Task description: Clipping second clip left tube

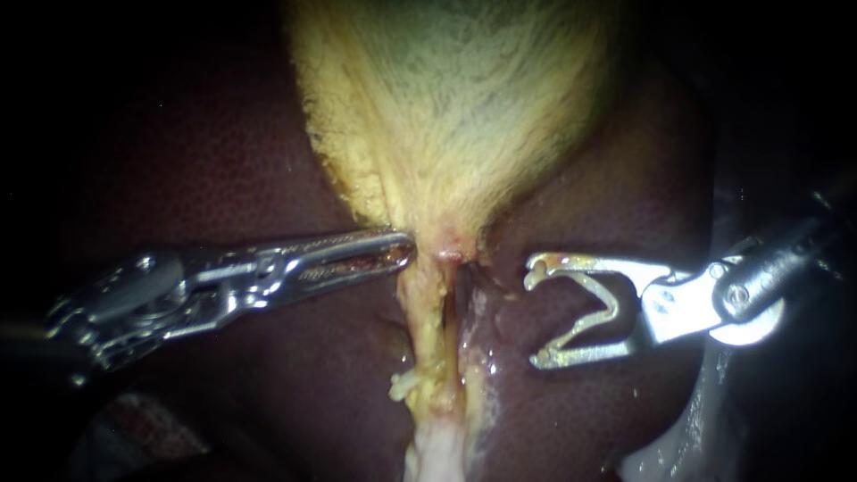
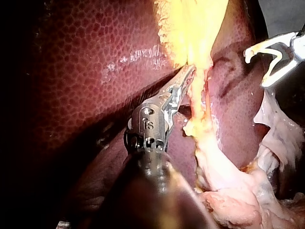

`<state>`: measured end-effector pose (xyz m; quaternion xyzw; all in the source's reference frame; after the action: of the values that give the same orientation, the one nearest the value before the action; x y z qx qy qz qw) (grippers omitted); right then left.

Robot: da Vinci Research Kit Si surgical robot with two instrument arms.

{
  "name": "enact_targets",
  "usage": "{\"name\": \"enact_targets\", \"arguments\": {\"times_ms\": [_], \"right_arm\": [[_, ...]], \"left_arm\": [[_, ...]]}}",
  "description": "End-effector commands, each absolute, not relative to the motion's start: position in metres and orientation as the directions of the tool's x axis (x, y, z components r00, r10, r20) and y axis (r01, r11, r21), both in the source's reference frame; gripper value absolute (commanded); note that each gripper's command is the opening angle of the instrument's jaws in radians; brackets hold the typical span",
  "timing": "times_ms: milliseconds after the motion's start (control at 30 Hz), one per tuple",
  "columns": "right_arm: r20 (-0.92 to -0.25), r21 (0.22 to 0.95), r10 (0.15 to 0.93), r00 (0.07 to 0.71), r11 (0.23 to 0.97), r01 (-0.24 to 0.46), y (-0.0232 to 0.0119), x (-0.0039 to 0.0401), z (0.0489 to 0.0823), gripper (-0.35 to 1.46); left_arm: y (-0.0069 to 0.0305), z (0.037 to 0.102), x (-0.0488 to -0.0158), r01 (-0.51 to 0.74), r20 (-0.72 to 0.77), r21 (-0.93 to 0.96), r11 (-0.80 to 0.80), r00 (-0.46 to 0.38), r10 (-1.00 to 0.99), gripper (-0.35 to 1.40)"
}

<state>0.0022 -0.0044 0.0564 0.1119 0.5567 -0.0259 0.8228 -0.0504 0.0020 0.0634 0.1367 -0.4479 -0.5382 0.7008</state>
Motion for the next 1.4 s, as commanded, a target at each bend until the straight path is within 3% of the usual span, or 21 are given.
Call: {"name": "enact_targets", "arguments": {"times_ms": [33, 133, 433, 600, 767, 1033, 1400], "right_arm": [[-0.922, 0.155, 0.081, 0.379, 0.974, 0.168, -0.0045, 0.0023, 0.0564, 0.6], [-0.922, 0.145, 0.072, 0.38, 0.975, 0.167, -0.005, 0.0028, 0.0569, 0.6], [-0.905, 0.259, 0.183, 0.385, 0.953, 0.155, -0.0089, 0.0085, 0.0607, 0.6], [-0.9, 0.284, 0.203, 0.384, 0.945, 0.165, -0.0108, 0.0126, 0.0639, 0.6], [-0.893, 0.303, 0.222, 0.392, 0.94, 0.158, -0.0112, 0.0146, 0.0667, 0.6], [-0.86, 0.303, 0.202, 0.469, 0.942, 0.148, -0.01, 0.0148, 0.0702, 0.59], [-0.845, 0.3, 0.19, 0.499, 0.942, 0.149, -0.0107, 0.0149, 0.072, 0.58]], "left_arm": [[0.002, 0.0634, -0.0503, 0.631, 0.481, 0.674, 0.384, 0.02, -0.877, -0.35], [0.002, 0.0632, -0.0499, 0.629, 0.48, 0.675, 0.384, 0.021, -0.877, -0.35], [0.002, 0.0599, -0.045, 0.638, 0.475, 0.671, 0.377, 0.021, -0.88, -0.35], [0.0018, 0.0582, -0.0431, 0.643, 0.478, 0.669, 0.373, 0.012, -0.878, -0.35], [0.0016, 0.0569, -0.0432, 0.641, 0.482, 0.672, 0.37, 0.001, -0.876, -0.35], [0.0009, 0.0553, -0.0435, 0.643, 0.484, 0.672, 0.367, -0.007, -0.875, -0.35], [0.0009, 0.0544, -0.0436, 0.642, 0.488, 0.674, 0.364, -0.018, -0.873, -0.35]]}}
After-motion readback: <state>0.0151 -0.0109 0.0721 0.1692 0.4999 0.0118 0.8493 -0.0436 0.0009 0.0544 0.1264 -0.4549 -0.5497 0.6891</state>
